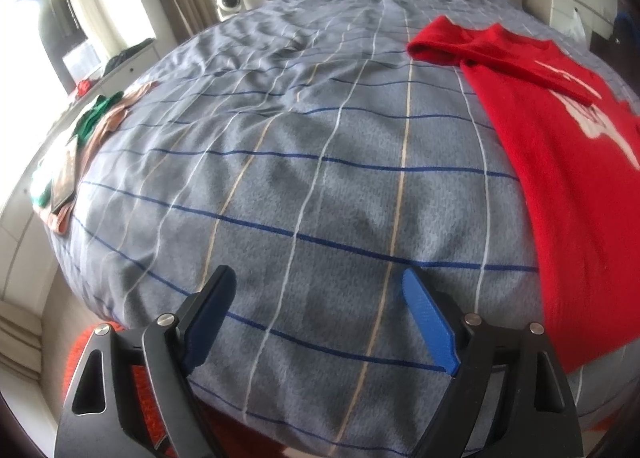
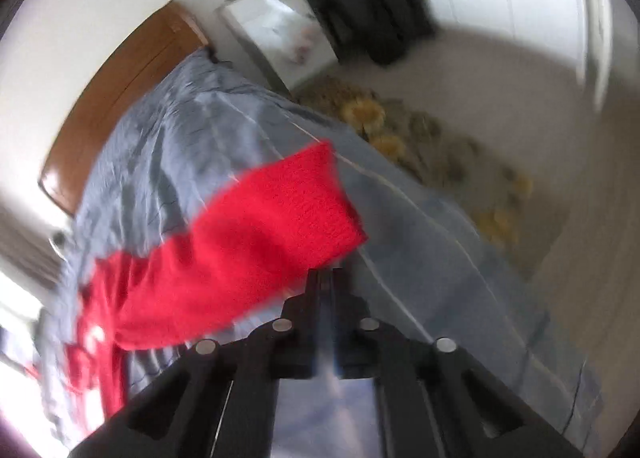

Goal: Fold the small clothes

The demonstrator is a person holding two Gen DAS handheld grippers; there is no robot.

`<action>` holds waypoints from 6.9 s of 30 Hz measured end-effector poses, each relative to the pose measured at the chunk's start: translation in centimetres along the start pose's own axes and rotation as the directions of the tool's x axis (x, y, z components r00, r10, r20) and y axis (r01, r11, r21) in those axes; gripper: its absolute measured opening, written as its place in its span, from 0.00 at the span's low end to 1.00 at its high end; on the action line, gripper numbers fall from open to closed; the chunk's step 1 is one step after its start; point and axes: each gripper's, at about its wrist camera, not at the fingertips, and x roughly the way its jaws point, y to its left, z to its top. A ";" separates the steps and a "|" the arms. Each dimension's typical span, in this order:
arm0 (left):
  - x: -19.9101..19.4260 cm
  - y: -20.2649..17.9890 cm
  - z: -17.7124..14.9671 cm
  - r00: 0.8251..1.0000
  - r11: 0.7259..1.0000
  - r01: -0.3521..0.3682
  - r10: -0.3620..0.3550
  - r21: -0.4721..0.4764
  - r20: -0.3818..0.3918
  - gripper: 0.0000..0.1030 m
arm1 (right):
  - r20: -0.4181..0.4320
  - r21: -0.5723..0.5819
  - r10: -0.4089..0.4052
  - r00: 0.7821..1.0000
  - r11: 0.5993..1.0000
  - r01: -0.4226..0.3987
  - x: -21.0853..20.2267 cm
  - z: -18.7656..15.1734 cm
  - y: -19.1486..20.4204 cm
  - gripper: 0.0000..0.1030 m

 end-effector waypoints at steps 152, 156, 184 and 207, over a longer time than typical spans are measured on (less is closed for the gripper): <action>7.8 7.8 5.8 0.991 0.961 0.051 -0.014 -0.272 0.135 1.00 | 0.296 -0.333 0.209 0.932 0.937 -0.104 -1.0 -17.3 8.9 0.93; 7.8 7.8 5.8 0.990 0.959 0.061 -0.023 -0.278 0.138 1.00 | 0.289 -0.359 0.195 0.937 0.930 -0.082 -1.2 -17.7 9.3 0.93; 7.6 7.8 5.7 0.991 0.959 0.075 -0.040 -0.275 0.130 1.00 | 0.255 -0.355 0.092 0.963 0.935 0.005 -0.5 -17.0 10.5 0.95; 7.5 7.6 5.5 0.992 0.966 0.055 -0.024 -0.254 0.124 1.00 | 0.264 -0.359 0.088 0.961 0.933 0.013 -0.5 -17.0 10.3 0.95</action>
